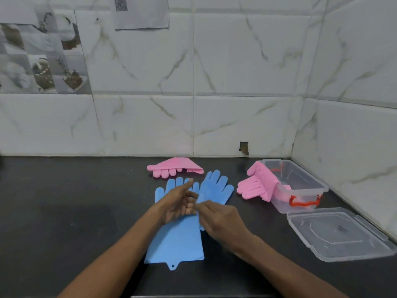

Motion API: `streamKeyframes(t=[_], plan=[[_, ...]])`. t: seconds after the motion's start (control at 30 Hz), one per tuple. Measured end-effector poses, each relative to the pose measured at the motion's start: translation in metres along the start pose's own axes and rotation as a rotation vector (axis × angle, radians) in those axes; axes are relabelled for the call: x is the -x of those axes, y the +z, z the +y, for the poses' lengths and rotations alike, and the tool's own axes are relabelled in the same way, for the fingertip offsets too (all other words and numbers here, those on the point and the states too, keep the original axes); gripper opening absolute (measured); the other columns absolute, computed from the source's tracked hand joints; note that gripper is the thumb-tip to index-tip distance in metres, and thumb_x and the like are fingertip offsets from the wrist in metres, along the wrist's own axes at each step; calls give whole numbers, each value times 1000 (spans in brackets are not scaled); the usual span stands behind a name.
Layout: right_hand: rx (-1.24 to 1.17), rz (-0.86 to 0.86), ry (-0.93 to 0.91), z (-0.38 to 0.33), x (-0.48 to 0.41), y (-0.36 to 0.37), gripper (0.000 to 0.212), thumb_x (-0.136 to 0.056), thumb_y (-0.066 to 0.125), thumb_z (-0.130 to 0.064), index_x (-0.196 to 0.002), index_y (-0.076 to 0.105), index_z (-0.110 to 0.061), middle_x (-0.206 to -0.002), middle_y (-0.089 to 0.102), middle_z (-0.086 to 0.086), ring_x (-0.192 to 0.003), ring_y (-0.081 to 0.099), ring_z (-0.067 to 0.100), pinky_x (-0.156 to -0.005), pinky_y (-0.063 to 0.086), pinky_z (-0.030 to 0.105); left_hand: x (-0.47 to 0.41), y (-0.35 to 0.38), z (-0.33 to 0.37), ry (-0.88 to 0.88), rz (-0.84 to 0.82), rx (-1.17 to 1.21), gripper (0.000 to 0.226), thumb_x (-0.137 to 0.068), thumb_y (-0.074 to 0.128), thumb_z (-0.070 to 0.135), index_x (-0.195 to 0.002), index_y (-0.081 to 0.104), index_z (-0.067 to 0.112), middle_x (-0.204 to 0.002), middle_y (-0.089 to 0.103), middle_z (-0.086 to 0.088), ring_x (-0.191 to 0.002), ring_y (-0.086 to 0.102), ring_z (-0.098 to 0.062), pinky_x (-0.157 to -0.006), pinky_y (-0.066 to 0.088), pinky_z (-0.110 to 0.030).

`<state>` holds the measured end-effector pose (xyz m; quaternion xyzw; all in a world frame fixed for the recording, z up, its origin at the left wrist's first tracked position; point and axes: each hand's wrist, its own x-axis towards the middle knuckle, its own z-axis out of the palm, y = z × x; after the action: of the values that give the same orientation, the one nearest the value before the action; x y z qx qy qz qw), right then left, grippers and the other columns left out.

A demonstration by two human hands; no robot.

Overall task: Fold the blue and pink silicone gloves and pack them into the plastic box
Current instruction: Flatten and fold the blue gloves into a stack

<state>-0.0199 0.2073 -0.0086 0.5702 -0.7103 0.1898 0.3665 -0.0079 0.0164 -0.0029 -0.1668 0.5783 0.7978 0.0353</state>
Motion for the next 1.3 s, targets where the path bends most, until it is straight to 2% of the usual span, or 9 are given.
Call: streamKeyframes(t=[0.17, 0.27, 0.37, 0.47, 0.6, 0.77, 0.97, 1.13, 1.3], plan=[[-277, -261, 17, 5, 25, -26, 19, -83, 57, -25, -95, 71, -18, -80, 69, -6, -66, 62, 9, -58, 49, 21, 0, 38, 7, -46, 192, -95, 36, -92, 64, 18, -119, 58, -5, -82, 67, -13, -69, 66, -24, -63, 57, -36], [-423, -292, 407, 26, 30, -25, 25, -86, 55, -33, -98, 73, -21, -91, 74, -12, -76, 65, 1, -72, 49, 16, 0, 52, 8, -21, 287, -128, 47, -91, 64, 8, -133, 48, -5, -102, 63, -18, -83, 64, -29, -75, 57, -39], [-206, -284, 851, 60, 25, -10, 19, -90, 53, -19, -89, 69, -8, -85, 72, 3, -74, 65, 16, -64, 50, 27, 1, 56, 10, 3, 313, -191, 50, -88, 66, 2, -134, 46, -3, -104, 65, -19, -81, 66, -29, -63, 58, -39], [-144, -378, 1090, 73, 11, 5, 25, -91, 56, -31, -79, 57, -10, -74, 61, 4, -77, 63, 28, -55, 37, 27, -2, 48, 8, 39, 401, -308, 38, -80, 73, -2, -115, 58, -4, -101, 66, -20, -87, 66, -33, -77, 58, -42], [-75, -491, 1135, 61, -5, 24, 24, -88, 60, -37, -87, 46, -18, -85, 54, -1, -85, 60, 24, -59, 37, 28, 2, 43, 1, 103, 520, -693, 46, -73, 81, 6, -66, 37, 14, -66, 42, -4, -55, 41, -17, -48, 35, -27], [-337, -215, 1280, 76, 5, 26, 17, -79, 61, -7, -66, 51, -9, -64, 55, 4, -63, 52, 26, -49, 32, 25, 26, 48, -7, 97, 437, -567, 33, -72, 85, 10, -74, 52, 9, -65, 61, -7, -48, 59, -17, -40, 46, -22], [-768, -35, 1435, 81, 14, 17, 36, -85, 73, -16, -72, 61, 15, -54, 57, 14, -43, 48, 18, -47, 39, 26, 55, 60, -29, -10, 304, -581, 31, -81, 77, 15, -95, 49, 18, -76, 70, -10, -38, 62, -15, -41, 51, -24], [-1137, 24, 1558, 82, 2, 11, 7, -82, 65, 11, -79, 62, 4, -64, 68, 10, -50, 67, 19, -48, 54, 26, 52, 60, -26, 331, 705, -1179, 40, -87, 67, 36, -122, 60, 17, -114, 68, -2, -106, 64, -25, -76, 45, -30], [-1059, 121, 1368, 67, -54, -2, 16, -81, 62, 4, -68, 61, -4, -46, 51, 6, -29, 40, 9, -33, 32, 17, 43, 64, 10, 308, 263, -361, 54, -88, 55, 63, -103, 69, 14, -92, 72, -7, -91, 71, -28, -83, 59, -41]])
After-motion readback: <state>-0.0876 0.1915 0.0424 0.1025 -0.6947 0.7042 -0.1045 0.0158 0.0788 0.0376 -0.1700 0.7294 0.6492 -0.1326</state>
